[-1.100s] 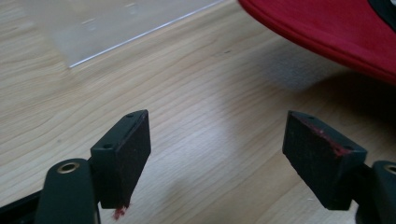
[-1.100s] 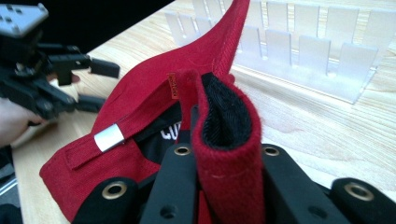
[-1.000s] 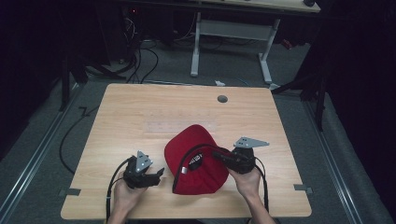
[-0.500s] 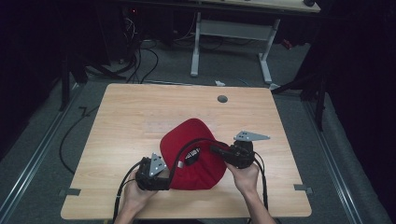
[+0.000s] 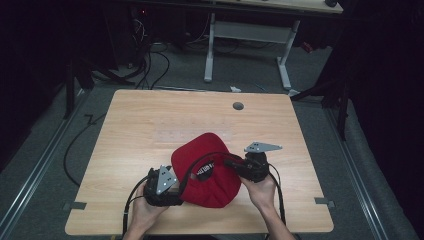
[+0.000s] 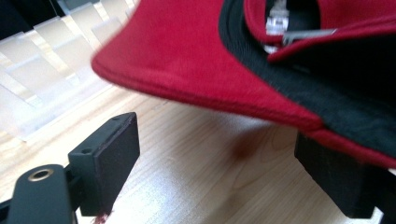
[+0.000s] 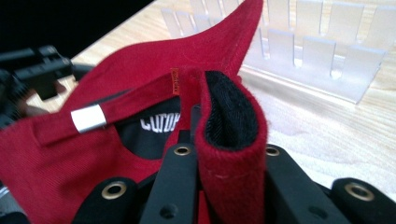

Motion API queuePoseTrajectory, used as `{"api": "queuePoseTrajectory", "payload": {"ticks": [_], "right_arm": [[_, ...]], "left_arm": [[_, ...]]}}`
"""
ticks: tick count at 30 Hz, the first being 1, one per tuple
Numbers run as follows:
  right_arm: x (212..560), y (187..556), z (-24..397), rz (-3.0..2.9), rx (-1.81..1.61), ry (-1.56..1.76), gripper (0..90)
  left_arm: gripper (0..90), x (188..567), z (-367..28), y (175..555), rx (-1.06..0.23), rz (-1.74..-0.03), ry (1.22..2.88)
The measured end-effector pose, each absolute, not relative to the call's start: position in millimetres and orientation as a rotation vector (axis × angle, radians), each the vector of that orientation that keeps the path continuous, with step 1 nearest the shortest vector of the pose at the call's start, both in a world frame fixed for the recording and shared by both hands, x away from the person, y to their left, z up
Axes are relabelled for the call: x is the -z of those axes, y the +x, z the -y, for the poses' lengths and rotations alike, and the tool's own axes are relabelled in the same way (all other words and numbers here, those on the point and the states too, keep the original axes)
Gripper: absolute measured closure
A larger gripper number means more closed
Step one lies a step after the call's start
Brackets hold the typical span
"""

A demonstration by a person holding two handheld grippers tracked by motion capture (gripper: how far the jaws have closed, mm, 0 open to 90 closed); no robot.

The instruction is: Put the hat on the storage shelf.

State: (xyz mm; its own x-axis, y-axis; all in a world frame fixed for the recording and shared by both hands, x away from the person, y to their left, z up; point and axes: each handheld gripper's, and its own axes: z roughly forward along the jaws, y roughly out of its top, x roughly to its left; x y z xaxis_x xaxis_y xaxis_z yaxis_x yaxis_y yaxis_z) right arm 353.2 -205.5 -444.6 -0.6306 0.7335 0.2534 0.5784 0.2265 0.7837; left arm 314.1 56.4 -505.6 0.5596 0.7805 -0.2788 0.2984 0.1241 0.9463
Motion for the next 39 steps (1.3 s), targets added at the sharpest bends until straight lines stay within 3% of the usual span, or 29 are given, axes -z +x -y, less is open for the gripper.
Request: {"api": "queuePoseTrajectory", "payload": {"ticks": [20, 26, 31, 39], "right_arm": [[454.8, 349.8, 201.1, -2.488, -1.289, 1.248, 83.7], [453.9, 348.4, 197.6, -2.534, -1.307, 1.216, 83.6], [451.8, 347.9, 197.2, -2.537, -1.344, 1.188, 83.5], [451.4, 348.7, 200.5, -2.544, -1.415, 1.172, 82.9]], "left_arm": [[15.4, 494.2, -56.5, 306.5, -0.487, -0.88, 1.474], [22.0, 494.7, -56.7, 302.7, -0.458, -0.85, 1.472], [35.6, 491.6, -56.3, 299.9, -0.438, -0.824, 1.477], [71.2, 482.0, -56.3, 296.4, -0.377, -0.785, 1.523]]}}
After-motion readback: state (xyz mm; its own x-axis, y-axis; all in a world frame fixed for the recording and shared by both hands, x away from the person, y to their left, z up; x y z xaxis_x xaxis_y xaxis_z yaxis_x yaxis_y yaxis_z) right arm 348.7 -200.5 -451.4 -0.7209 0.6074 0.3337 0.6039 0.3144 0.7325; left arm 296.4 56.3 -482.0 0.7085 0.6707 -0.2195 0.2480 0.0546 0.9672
